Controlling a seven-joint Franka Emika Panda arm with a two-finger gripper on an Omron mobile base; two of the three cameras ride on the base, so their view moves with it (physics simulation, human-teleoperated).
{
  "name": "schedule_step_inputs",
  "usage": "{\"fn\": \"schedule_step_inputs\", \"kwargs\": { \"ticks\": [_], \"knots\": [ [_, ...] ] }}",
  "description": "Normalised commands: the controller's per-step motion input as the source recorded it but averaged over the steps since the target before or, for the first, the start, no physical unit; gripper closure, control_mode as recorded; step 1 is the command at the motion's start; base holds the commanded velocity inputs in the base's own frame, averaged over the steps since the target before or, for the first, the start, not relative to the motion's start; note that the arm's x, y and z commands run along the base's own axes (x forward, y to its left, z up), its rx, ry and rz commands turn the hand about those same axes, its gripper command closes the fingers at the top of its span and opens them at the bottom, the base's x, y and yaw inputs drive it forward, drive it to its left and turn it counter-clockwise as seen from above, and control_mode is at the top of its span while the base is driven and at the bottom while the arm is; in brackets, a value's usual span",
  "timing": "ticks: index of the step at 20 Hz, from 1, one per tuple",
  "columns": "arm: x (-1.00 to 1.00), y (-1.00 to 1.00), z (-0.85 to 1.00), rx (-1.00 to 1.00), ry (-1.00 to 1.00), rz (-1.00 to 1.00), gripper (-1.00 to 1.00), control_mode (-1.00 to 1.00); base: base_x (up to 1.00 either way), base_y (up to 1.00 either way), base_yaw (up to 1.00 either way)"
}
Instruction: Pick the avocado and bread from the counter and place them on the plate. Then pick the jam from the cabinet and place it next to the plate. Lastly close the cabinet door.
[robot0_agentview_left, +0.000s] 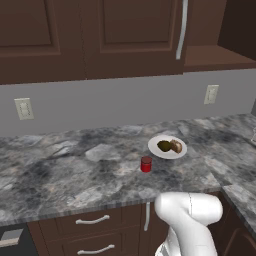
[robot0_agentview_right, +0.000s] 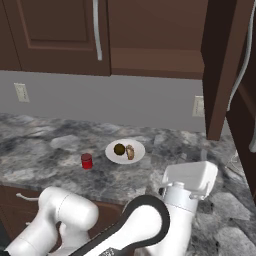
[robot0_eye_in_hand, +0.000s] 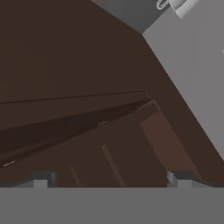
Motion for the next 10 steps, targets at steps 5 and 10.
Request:
{"fn": "schedule_step_inputs", "kwargs": {
  "ticks": [5,10],
  "knots": [
    [0.02,-0.1,0.08,0.0,-0.03,-0.24,-1.0,-1.0,0.0,0.0,0.0],
    [0.16,-0.14,0.03,0.0,0.0,-0.13,-1.0,-1.0,0.0,0.0,0.0]
  ]
}}
